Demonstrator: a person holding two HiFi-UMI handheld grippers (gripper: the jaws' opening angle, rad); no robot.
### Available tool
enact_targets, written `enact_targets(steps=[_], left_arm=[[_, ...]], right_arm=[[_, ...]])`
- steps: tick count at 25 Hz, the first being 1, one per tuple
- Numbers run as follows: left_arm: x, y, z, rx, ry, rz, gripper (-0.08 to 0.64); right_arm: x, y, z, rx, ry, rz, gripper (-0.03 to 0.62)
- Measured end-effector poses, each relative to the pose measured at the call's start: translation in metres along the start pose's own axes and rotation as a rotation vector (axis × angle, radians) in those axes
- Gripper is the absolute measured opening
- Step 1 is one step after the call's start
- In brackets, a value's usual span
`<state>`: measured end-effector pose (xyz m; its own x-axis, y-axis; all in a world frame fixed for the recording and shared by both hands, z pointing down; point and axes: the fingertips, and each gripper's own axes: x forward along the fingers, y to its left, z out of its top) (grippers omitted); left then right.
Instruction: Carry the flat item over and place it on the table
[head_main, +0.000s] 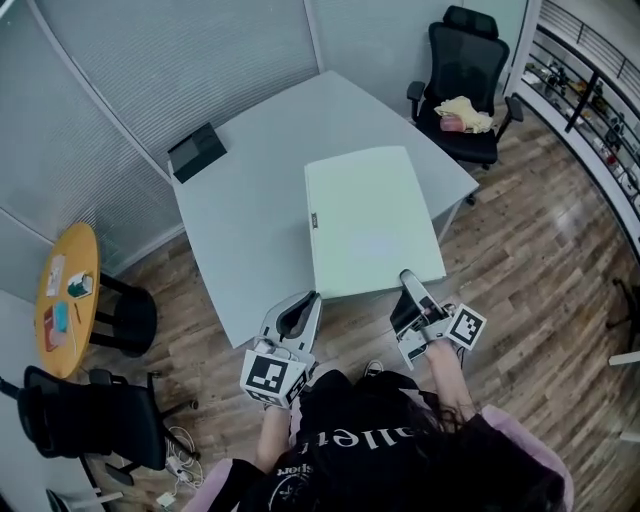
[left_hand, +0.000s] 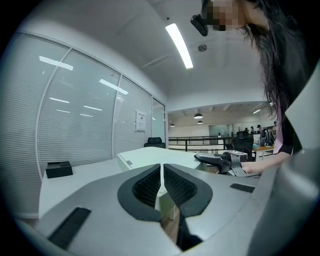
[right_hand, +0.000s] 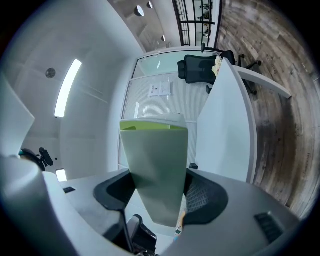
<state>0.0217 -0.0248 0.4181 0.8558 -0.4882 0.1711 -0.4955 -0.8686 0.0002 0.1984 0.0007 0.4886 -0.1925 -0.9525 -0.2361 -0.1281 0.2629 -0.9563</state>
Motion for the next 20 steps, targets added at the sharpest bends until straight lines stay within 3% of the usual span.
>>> enact_targets(steps=[8,20], left_arm=[[0.003,0.006,-0.013,-0.016,0.063,0.05,0.037],[0.037,0.062,-0.029,-0.031,0.075,0.11,0.037]], right_arm=[[0.015,-0.02,0.01,0.035,0.031,-0.014,0.291],[0.079,-0.061,0.021,0.047,0.103,-0.084,0.291]])
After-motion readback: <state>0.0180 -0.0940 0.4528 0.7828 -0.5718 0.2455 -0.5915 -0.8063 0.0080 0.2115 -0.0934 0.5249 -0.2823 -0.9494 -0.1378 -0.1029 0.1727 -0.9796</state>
